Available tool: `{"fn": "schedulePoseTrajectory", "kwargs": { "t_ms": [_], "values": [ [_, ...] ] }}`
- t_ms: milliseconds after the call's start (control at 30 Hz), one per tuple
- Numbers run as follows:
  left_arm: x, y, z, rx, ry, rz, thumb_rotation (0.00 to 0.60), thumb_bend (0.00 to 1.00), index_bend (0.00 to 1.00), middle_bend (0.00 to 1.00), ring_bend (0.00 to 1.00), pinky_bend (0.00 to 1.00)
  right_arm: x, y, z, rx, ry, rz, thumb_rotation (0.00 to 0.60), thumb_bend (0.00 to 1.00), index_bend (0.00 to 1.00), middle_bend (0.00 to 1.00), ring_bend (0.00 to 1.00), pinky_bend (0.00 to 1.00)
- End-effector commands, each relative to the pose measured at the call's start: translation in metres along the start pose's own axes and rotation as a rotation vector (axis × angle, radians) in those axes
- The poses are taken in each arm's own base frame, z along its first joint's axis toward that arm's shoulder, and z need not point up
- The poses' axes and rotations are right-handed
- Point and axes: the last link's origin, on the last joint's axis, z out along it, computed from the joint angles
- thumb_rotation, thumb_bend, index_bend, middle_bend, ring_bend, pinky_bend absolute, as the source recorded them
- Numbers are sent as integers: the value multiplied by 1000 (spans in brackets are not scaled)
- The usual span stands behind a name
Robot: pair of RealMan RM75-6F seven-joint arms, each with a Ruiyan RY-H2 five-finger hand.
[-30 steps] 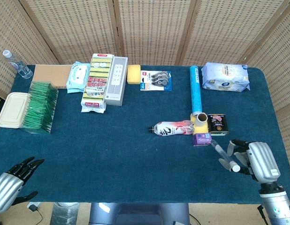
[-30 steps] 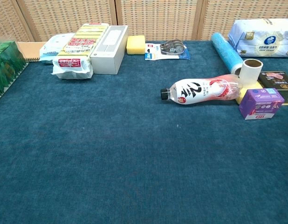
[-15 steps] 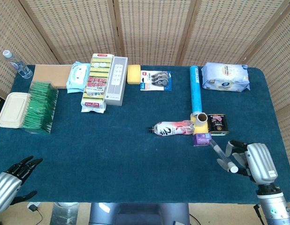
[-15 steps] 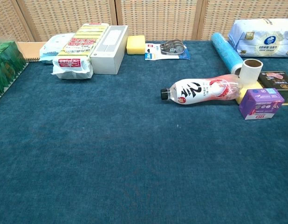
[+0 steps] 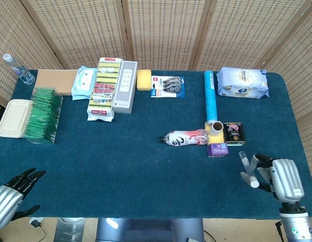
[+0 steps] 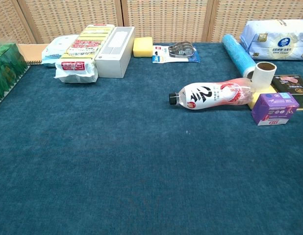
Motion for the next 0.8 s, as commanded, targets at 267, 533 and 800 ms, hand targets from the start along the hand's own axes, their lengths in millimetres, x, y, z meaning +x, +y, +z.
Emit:
{"fn": "schedulePoseTrajectory", "kwargs": {
  "t_ms": [267, 533, 800],
  "values": [
    [0, 1, -1, -5, 0, -1, 600, 114, 1, 197, 125, 299, 0, -7, 6, 17, 64, 8, 600, 428, 826, 1000, 1000, 1000],
    [-2, -2, 1, 19, -8, 5, 600, 114, 1, 196, 125, 299, -6, -3, 2, 37, 61, -5, 600, 427, 832, 1000, 1000, 1000],
    [-2, -1, 1, 12, -7, 6, 600, 113, 1, 196, 125, 299, -27, -2, -16, 76, -115, -89, 600, 428, 832, 1000, 1000, 1000]
  ]
}}
